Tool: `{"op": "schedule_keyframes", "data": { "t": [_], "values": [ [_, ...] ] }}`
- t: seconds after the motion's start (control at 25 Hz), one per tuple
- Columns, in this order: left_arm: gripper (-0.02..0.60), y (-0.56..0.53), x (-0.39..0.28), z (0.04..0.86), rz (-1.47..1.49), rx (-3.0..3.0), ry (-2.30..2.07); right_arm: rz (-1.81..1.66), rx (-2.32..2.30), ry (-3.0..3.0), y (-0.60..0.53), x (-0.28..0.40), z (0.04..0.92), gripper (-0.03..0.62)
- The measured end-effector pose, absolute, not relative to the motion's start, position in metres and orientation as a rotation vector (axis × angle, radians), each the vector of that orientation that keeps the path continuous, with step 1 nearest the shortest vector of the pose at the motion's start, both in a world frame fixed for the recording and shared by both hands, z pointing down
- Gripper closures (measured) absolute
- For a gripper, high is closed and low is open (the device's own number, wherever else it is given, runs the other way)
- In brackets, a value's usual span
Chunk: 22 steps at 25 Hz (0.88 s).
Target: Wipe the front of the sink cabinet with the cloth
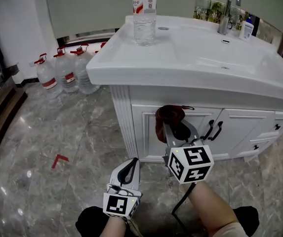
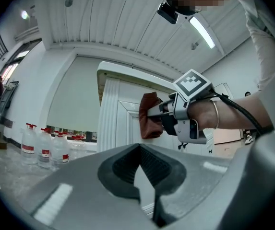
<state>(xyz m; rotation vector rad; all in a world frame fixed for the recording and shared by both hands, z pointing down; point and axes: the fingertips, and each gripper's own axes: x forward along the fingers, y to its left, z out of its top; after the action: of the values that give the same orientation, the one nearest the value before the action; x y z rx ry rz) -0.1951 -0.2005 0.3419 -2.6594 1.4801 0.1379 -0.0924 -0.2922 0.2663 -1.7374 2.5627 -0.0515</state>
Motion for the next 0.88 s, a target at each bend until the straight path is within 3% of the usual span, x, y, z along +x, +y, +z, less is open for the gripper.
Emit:
{"op": "schedule_keyframes", "data": {
  "t": [0.56, 0.72, 0.88],
  "values": [
    [0.581, -0.172, -0.128, 0.327, 0.169, -2.723, 1.314, -0.111, -2.096, 2.305, -0.273, 0.053, 0.261, 0.513],
    [0.581, -0.17, -0.137, 0.331, 0.13, -2.707, 1.37, -0.1, -2.067, 2.303, -0.268, 0.061, 0.257, 0.511],
    [0.581, -0.171, -0.155, 0.339, 0.151, -2.682, 1.432, -0.108, -1.937, 2.369, -0.263, 0.023, 0.264, 0.513]
  ]
}}
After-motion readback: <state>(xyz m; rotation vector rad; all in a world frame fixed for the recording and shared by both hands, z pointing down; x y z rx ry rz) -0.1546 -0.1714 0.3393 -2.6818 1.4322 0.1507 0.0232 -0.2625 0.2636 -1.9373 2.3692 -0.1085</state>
